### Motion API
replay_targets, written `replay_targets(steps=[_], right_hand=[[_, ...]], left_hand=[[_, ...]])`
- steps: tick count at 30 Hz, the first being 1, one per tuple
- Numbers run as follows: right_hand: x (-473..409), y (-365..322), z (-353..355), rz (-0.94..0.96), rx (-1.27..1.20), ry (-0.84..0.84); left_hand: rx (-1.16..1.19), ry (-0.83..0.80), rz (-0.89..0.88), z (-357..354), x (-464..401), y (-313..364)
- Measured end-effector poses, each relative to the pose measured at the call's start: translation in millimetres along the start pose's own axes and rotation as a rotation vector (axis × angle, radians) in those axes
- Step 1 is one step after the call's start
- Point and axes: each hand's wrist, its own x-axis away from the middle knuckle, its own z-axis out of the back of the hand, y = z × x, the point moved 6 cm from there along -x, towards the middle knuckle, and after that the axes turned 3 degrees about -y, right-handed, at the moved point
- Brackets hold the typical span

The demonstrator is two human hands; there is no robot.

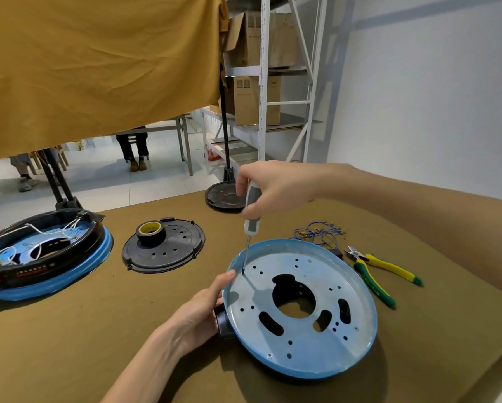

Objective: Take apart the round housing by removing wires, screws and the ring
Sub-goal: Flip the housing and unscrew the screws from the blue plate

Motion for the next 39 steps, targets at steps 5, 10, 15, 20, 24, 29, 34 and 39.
replay_targets(steps=[5, 10, 15, 20, 24, 29, 34, 39], right_hand=[[-6, 6, -3, -0.024, 0.271, 0.161], [-1, -4, 1, 0.142, -0.079, -0.029], [-9, -6, 0, 0.036, 0.299, 0.177], [-11, -11, 2, 0.119, 0.013, -0.035], [-11, -8, -1, 0.058, 0.111, 0.074], [-16, -3, 2, 0.015, 0.237, 0.102], [-9, -13, 1, 0.114, 0.001, -0.102], [-13, -14, 0, 0.028, 0.351, 0.147]], left_hand=[[-0.007, -0.009, -0.001, -1, -1, 0], [0.003, 0.017, 0.005, 1, -1, -1], [-0.006, 0.009, -0.007, 3, -1, -2], [0.003, 0.014, -0.017, 3, 0, -2], [-0.002, 0.014, -0.018, 2, 0, -2], [0.0, 0.004, -0.014, 2, 0, -2], [0.015, 0.009, -0.015, 4, -1, -4], [0.019, -0.002, -0.02, 3, -1, -4]])
